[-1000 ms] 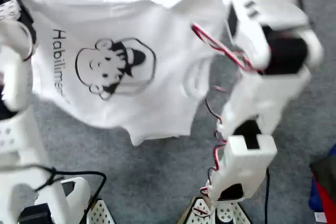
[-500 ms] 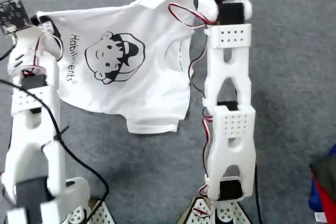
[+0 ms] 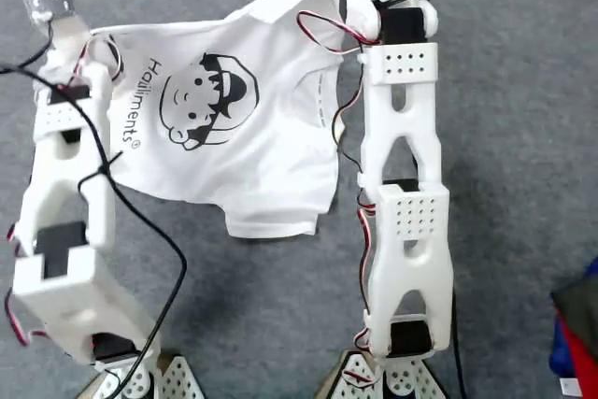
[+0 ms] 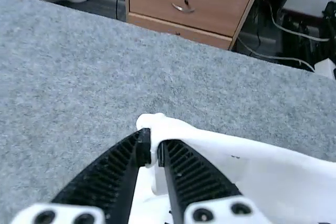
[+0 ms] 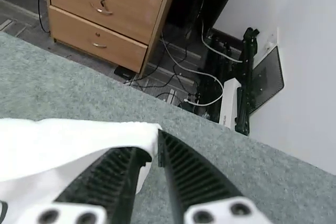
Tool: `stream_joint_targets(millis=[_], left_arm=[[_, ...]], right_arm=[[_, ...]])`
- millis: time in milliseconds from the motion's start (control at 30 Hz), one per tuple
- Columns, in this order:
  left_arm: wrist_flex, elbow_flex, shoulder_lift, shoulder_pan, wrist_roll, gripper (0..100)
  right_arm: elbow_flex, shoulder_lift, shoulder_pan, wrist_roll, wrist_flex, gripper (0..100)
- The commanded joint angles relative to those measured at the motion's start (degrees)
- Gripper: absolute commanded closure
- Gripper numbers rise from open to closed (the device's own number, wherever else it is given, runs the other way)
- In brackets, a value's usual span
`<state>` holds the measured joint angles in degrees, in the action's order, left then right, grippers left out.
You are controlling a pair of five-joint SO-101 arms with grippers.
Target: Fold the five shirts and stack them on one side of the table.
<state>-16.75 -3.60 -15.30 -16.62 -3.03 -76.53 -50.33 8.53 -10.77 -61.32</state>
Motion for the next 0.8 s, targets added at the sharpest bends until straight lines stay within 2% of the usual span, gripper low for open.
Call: stream_joint_targets(millis=[0,167,367,600,767], left_arm=[[-3.60,13.19,-5.23,0.53,-0.18,98],[-11.87,29.45,-14.73,0.53,0.18,98],[-27.60,49.05,-25.45,1.23,0.18,98],[-43.52,65.23,-34.59,0.88,0.26,98],[-54.42,74.46,-36.44,-0.09,0.26,98]], right_arm=[[-2.51,-1.36,1.10,0.09,7.03,99.5],[-2.42,-4.09,1.89,0.09,15.30,99.5],[-2.07,-5.23,2.59,0.26,14.77,99.5],[-3.65,-5.41,2.51,0.26,5.45,99.5],[-10.42,-5.41,3.03,0.18,-7.21,99.5]])
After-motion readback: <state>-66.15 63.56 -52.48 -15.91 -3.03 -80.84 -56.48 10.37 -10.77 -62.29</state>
